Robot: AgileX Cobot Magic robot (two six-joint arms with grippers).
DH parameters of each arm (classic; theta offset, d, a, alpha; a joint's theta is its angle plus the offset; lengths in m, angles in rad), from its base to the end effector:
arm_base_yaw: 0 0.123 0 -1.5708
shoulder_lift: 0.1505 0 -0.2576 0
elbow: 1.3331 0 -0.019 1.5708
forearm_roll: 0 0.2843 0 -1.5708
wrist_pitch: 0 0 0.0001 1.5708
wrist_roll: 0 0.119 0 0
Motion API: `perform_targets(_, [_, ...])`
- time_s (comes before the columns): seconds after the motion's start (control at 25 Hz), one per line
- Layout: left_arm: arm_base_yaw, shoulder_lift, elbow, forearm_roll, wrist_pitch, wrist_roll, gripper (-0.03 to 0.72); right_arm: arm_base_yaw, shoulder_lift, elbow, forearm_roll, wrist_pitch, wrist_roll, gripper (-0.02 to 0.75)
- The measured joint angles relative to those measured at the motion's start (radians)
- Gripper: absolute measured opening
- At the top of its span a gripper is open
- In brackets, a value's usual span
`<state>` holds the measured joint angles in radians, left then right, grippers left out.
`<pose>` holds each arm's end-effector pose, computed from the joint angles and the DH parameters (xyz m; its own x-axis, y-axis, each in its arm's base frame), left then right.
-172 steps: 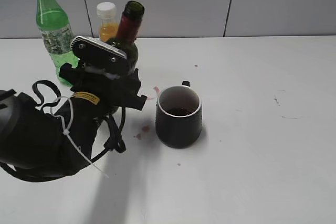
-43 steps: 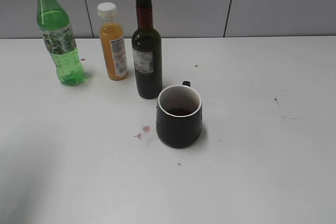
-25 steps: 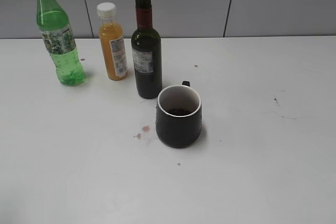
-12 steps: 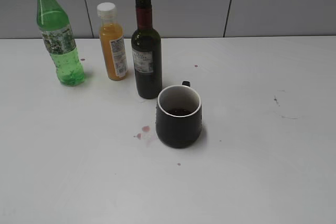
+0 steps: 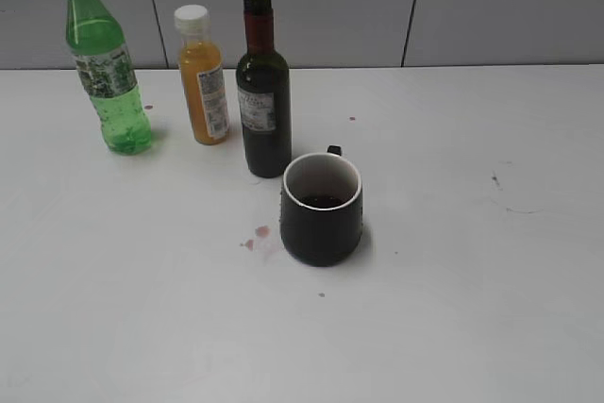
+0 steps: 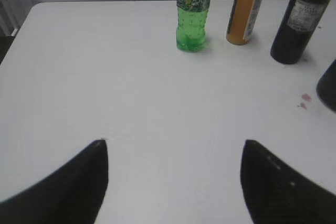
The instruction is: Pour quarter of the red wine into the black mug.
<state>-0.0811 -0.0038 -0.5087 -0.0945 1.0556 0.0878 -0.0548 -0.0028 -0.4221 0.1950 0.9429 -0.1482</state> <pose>0.0746 -0.0159 0.2847 -0.4304 0.0761 -0.8994 0.1721 0.9851 0.0010 0.0918 0.0137 0.2686 -0.4056 -0.0101 -0.9140 -0.1021 0.9942 0.0343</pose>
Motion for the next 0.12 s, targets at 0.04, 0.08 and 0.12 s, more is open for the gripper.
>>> perform_targets(0.04, [0.000, -0.001, 0.000, 0.000, 0.000, 0.000, 0.589, 0.000, 0.000, 0.000, 0.000, 0.000, 0.000, 0.586])
perform_targets(0.08, [0.000, -0.001, 0.000, 0.000, 0.000, 0.000, 0.589, 0.000, 0.000, 0.000, 0.000, 0.000, 0.000, 0.586])
perform_targets(0.12, [0.000, -0.001, 0.000, 0.000, 0.000, 0.000, 0.589, 0.000, 0.000, 0.000, 0.000, 0.000, 0.001, 0.586])
